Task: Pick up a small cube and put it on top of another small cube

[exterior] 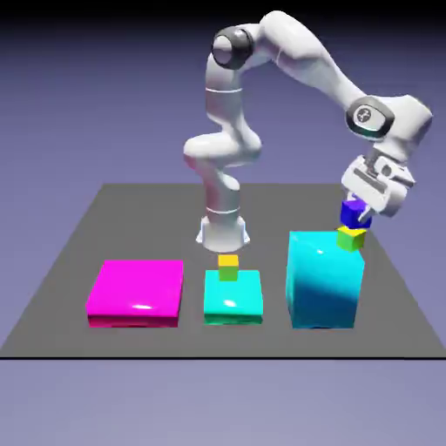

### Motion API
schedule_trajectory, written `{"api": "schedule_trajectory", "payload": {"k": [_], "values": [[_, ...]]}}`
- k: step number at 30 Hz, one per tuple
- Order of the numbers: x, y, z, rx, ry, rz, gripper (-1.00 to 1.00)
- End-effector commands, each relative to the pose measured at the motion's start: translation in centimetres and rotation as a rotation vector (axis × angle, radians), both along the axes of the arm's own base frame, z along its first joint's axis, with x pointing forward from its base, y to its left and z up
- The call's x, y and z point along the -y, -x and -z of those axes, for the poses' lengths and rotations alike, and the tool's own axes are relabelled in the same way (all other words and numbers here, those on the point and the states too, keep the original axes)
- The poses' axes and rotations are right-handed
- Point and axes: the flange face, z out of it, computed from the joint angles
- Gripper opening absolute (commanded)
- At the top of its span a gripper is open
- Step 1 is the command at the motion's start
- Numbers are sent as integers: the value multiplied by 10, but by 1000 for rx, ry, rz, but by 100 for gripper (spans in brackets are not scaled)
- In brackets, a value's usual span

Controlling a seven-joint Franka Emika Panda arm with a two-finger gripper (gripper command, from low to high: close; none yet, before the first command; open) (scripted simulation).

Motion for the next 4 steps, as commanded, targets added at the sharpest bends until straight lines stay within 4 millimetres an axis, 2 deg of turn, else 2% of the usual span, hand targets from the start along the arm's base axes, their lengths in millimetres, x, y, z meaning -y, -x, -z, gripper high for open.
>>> {"api": "schedule_trajectory", "payload": {"k": [1, 4], "values": [[-10, 5, -16, 1, 1, -11, 100], [-25, 9, -65, 0, 0, -12, 100]]}}
